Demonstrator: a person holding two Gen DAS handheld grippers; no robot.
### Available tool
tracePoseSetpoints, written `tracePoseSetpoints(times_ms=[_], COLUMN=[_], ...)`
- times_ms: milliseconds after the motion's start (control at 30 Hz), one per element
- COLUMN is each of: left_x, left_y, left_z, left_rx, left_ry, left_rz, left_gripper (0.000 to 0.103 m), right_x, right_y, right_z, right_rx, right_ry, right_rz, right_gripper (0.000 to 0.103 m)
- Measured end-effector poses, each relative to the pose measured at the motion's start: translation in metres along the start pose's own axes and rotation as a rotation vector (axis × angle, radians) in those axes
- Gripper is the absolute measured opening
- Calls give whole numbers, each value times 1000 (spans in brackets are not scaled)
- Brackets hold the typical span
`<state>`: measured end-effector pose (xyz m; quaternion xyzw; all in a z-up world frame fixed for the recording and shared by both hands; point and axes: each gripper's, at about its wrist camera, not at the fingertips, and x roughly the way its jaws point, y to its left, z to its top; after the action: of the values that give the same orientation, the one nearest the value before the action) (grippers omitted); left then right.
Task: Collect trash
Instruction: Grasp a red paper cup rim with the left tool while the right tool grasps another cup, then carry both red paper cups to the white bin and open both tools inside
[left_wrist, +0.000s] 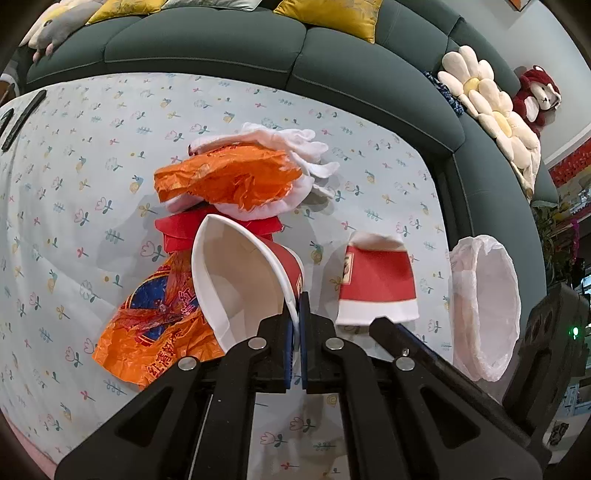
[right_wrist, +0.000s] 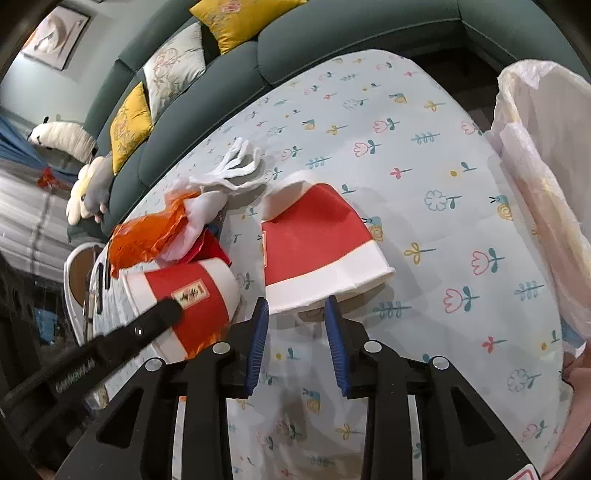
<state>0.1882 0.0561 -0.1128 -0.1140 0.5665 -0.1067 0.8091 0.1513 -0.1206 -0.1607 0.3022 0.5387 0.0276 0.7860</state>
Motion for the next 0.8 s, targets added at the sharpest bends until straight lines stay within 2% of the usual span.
tracePoseSetpoints(times_ms=[400, 433, 467, 533, 800], left_x=[9, 9, 9, 9, -3], left_y=[-4, -5, -6, -8, -26], left_z=[1, 1, 1, 2, 5], left_rx=[15, 18, 20, 23, 50], left_ry=[7, 7, 7, 9, -19], left_rz=[-2, -3, -4, -12, -41], left_gripper=[2, 2, 2, 2, 2], right_x=[16, 17, 17, 17, -20], right_y=[-13, -14, -14, -12, -6], right_z=[13, 15, 16, 19, 29], right_rx=[86, 90, 92, 95, 53], right_ry=[15, 14, 13, 12, -83], right_rz=[36, 41, 44, 65, 34], right_gripper=[30, 27, 12, 5, 4])
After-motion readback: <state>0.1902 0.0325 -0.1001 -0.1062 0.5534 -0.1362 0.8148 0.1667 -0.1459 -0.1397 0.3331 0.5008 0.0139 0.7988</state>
